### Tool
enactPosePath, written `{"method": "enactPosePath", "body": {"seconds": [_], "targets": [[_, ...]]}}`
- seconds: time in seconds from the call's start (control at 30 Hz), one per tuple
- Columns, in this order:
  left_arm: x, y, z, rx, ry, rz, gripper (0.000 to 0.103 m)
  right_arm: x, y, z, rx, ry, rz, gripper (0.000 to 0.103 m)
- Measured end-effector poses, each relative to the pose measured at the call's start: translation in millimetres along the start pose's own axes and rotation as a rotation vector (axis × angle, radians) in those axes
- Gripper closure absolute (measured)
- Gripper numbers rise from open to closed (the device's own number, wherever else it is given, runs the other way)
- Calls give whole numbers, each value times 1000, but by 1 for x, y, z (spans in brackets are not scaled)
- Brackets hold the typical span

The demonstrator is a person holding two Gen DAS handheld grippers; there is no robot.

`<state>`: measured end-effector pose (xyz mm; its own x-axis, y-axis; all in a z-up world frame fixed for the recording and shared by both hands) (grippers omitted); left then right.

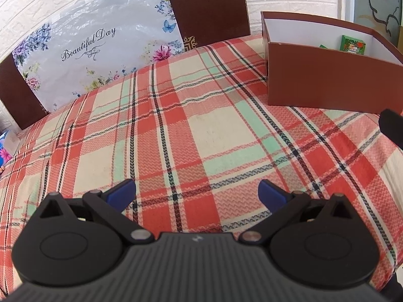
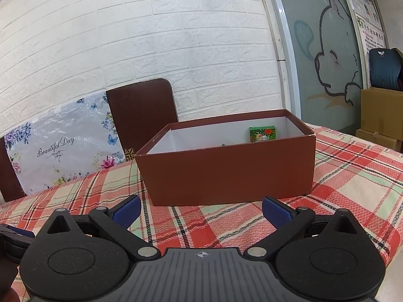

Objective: Organize objects

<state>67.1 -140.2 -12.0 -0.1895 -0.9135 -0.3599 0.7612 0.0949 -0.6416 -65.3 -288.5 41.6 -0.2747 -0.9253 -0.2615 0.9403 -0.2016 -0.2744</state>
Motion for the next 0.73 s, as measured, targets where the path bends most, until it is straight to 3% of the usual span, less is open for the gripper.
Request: {"method": "enactPosePath", "body": {"seconds": [0.5,0.73], "targets": [[2,1,-1,-10,4,-10,0,-1,0,0,-3,1,-2,2],[4,-3,1,8,-6,-49,0,-2,0,-1,-3,0,-4,2]]}}
Point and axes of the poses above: each gripper's, at about its wrist camera, not at the fingertips, and y roughly the way its jaws point, x to its right, z to its top, the point moved 9 cm from there along y, roughly the way its jaws point, and after that the axes turned 12 degrees about z, right-handed, at the moved point
